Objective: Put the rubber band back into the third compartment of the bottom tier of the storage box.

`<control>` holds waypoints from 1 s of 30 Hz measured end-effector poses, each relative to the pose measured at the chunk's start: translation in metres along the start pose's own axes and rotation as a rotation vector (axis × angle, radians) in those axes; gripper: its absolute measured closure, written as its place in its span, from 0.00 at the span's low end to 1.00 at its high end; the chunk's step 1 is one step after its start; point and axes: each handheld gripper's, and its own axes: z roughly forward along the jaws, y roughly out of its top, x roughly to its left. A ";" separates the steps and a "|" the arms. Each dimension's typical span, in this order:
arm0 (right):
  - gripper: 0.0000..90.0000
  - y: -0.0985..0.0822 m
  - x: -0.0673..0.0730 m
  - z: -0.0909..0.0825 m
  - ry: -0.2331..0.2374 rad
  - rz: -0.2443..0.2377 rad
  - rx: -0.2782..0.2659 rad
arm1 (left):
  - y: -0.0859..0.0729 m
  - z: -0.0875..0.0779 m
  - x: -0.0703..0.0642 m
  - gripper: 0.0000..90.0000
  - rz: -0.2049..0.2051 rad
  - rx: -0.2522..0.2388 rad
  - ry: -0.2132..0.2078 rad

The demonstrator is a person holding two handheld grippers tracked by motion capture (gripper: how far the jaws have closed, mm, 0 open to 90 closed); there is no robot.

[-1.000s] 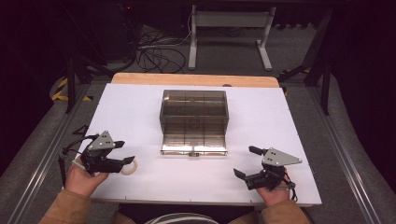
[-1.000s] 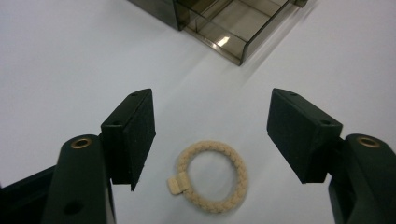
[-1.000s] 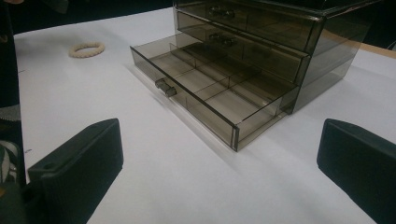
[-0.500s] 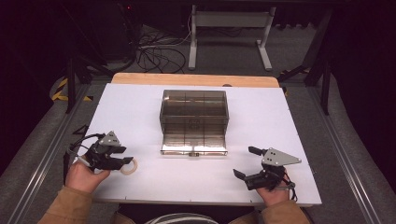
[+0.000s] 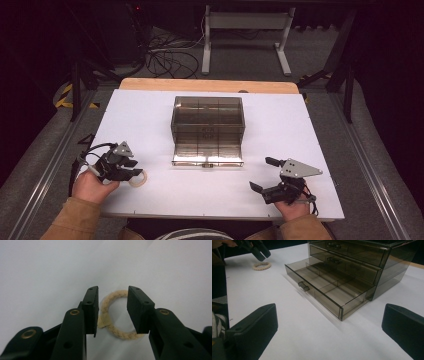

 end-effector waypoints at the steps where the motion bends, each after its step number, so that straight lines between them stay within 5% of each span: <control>1: 0.01 0.000 0.000 0.000 0.002 0.000 0.000 | 0.000 0.001 0.000 0.70 -0.002 0.003 0.001; 20: 0.01 0.000 0.000 0.000 0.014 0.002 -0.003 | 0.001 0.016 0.003 0.83 0.026 0.083 0.033; 30: 0.01 0.000 0.000 -0.001 0.014 0.002 -0.002 | 0.001 0.017 -0.001 0.93 0.061 0.082 0.021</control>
